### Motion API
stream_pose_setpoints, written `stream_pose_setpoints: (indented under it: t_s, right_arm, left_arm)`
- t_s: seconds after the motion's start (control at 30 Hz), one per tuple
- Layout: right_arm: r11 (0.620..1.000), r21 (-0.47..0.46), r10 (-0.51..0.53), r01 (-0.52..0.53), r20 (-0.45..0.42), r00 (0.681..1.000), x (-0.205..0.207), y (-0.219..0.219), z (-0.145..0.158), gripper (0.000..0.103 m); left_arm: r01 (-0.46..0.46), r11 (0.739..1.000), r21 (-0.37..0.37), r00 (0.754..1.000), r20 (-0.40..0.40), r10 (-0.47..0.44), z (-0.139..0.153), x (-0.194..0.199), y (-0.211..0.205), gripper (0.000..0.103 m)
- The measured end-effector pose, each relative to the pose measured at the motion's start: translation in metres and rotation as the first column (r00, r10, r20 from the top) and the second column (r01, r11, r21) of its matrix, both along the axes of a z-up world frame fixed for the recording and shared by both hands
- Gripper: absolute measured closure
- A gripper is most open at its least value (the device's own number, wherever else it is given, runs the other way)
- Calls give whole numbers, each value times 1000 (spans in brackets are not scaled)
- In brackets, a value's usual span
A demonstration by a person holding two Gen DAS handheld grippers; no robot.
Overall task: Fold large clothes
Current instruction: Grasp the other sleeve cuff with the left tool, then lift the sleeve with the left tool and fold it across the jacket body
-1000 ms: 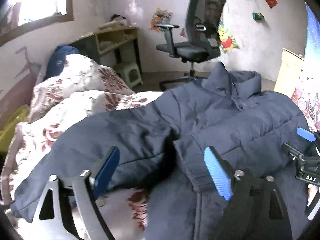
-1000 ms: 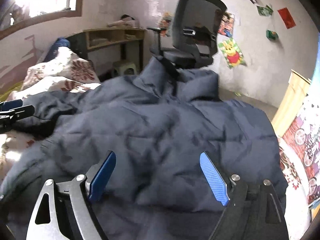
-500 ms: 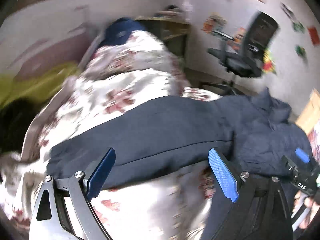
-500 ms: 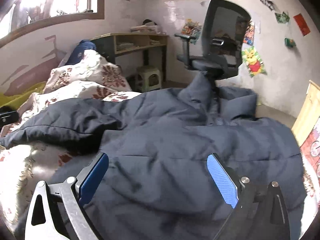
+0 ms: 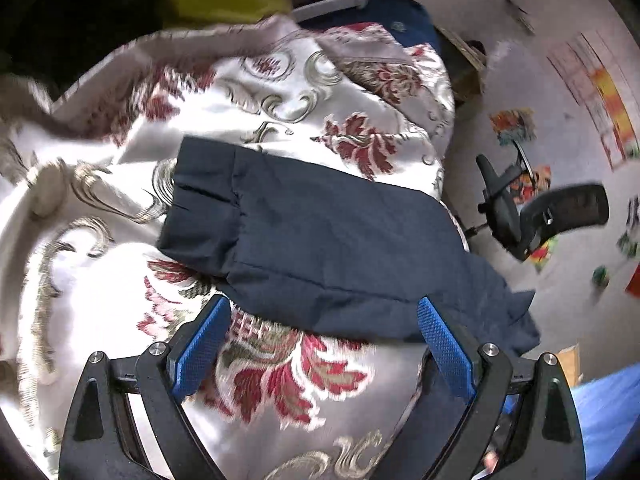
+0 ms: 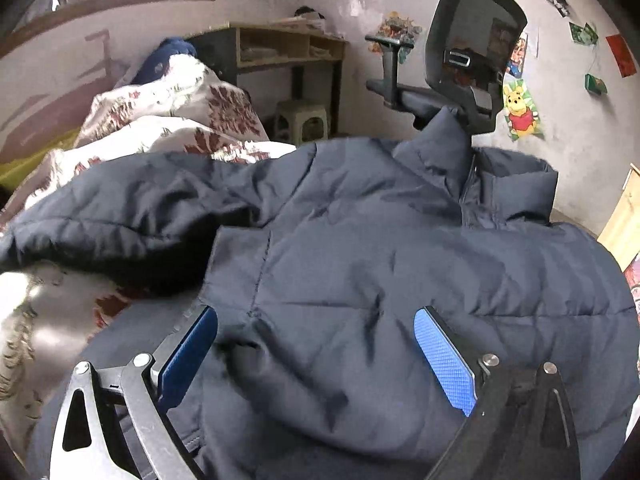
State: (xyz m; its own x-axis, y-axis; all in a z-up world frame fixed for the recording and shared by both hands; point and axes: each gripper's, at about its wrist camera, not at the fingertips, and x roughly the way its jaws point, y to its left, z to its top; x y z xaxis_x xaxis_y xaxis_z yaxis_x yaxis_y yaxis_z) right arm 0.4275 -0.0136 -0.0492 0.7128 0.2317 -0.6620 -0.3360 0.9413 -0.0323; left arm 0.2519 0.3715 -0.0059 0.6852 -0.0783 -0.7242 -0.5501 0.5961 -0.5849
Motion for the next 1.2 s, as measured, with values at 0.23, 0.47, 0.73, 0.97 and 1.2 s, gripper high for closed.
stream_pose_setpoints:
  t_s: [0.23, 0.47, 0.73, 0.97, 1.2]
  right_arm:
    - [999, -42, -9, 9, -3, 1000, 2, 4, -15, 1]
    - [998, -66, -16, 17, 21, 1000, -4, 3, -11, 1]
    - [995, -76, -61, 67, 72, 996, -23, -11, 16, 1]
    - [995, -82, -49, 63, 152, 987, -52, -28, 55, 1]
    - [989, -89, -97, 117, 209, 973, -77, -71, 84, 1]
  left_arm:
    - [-85, 995, -52, 995, -65, 82, -17, 18, 10, 42]
    - [-95, 985, 144, 994, -32, 100, 8, 17, -2, 94]
    - [-60, 839, 541, 979, 197, -57, 98, 4, -73, 99]
    - [67, 721, 690, 882, 297, -366, 149, 6, -175, 99]
    - [244, 660, 711, 764, 278, -582, 155, 21, -257, 99]
